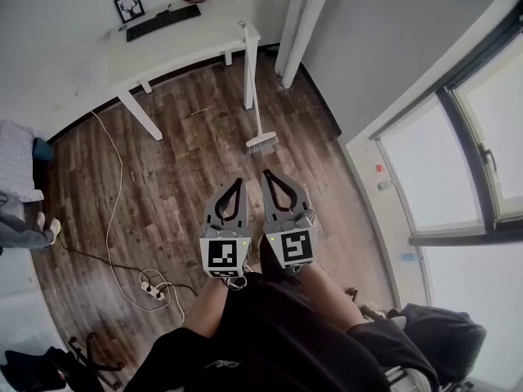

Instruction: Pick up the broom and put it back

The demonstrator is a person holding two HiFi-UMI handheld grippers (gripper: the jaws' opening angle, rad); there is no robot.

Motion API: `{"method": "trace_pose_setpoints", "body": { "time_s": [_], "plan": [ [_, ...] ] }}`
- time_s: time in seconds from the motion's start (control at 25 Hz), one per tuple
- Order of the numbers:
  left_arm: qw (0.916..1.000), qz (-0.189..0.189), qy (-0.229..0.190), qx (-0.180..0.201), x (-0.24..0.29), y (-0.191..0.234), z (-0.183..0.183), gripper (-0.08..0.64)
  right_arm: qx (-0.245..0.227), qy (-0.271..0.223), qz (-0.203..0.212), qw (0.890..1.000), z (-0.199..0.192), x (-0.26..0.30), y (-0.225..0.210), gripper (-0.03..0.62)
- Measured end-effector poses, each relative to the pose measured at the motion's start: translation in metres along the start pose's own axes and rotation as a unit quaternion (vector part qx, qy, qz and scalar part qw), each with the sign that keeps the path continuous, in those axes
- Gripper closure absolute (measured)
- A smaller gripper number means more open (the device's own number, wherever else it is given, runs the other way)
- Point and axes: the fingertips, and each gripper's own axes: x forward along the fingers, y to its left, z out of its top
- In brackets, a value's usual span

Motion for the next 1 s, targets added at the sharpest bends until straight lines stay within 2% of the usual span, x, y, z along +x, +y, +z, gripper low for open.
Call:
{"method": "trace_pose_setpoints", "body": {
  "time_s": [0.16, 0.44, 0.64, 0.84, 1.0],
  "plan": [
    [0.9999, 0.01, 0.007, 0.008, 0.044, 0.011, 0.003, 0.557, 0.008, -0.005, 0.014, 1.0, -0.009, 0.037, -0.024, 0.571],
    [0.9996, 0.016, 0.013, 0.018, 0.14, 0.013, 0.021, 0.557, 0.015, -0.018, 0.026, 0.999, -0.009, 0.099, -0.098, 0.571],
    [0.9992, 0.029, 0.021, 0.019, 0.201, 0.012, 0.019, 0.557, 0.037, -0.014, 0.027, 0.999, -0.023, 0.132, -0.155, 0.571],
    [0.9974, 0.039, 0.059, 0.012, 0.236, 0.02, -0.001, 0.557, 0.045, 0.0, 0.023, 0.999, -0.05, 0.155, -0.189, 0.571],
    [0.9974, 0.031, 0.063, 0.017, 0.261, 0.019, 0.0, 0.557, 0.044, 0.009, 0.022, 0.999, -0.06, 0.167, -0.204, 0.571]
  ]
}}
